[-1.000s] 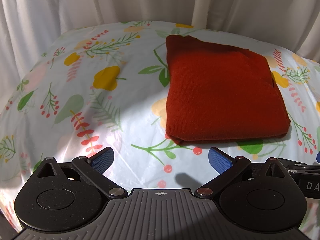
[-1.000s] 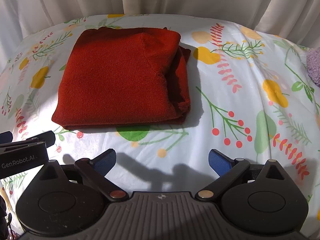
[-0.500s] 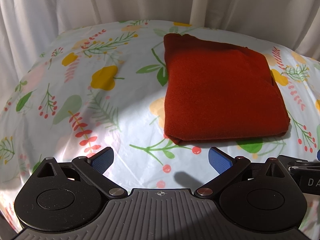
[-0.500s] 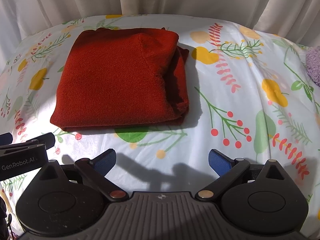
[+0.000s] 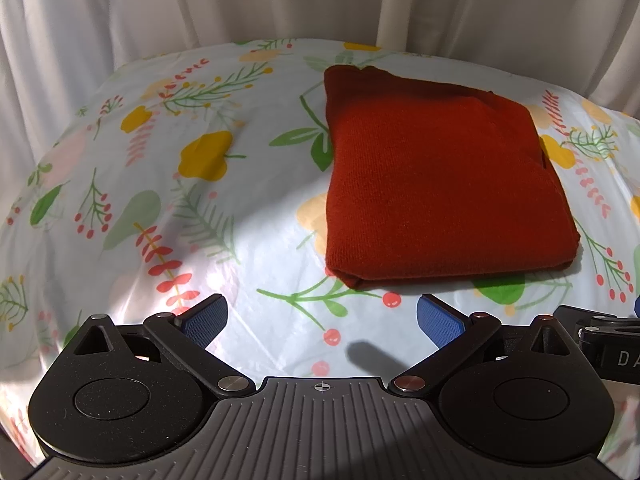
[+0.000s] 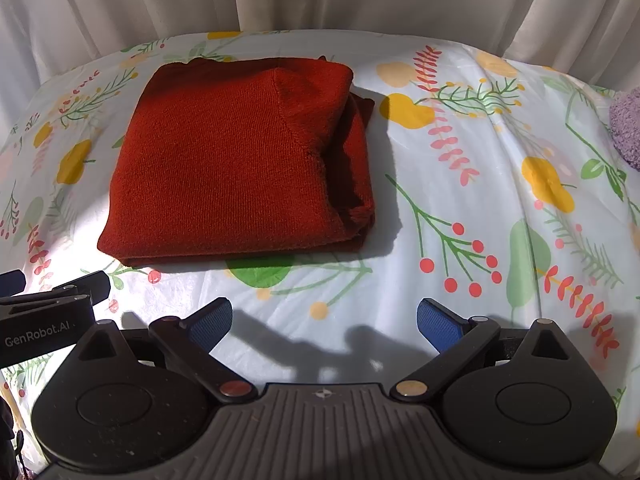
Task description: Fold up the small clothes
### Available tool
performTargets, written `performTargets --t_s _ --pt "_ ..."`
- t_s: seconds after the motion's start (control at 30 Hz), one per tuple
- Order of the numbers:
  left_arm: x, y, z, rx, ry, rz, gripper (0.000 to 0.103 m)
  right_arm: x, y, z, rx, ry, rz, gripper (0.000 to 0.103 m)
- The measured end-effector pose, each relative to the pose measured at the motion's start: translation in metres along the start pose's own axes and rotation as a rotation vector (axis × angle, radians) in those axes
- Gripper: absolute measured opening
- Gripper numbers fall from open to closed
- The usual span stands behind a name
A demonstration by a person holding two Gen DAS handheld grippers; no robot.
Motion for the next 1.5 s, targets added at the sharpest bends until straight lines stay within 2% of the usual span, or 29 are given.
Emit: performTargets --t_s 1.1,1.5 --pt "0.0010 -0.0050 0.0034 0.002 -0.015 -0.012 0.103 0.0012 -0.0007 0.0037 -0.008 -0.003 -0.016 0.099" --pt "0.0002 -0.0042 0.0021 -0.019 -0.043 0.028 0.103 0.0032 0.0006 0.0019 -0.013 -0.012 -0.028 0.099"
Point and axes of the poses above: each gripper's, at about its wrist camera, not at the fingertips, and y roughly against the way its jaws point, x to its left, z to its top, the point moved 2 cm from there along -y, roughly the way its jaws point, and after that the axes turned 2 degrees about -x, right-handed, at the moved point
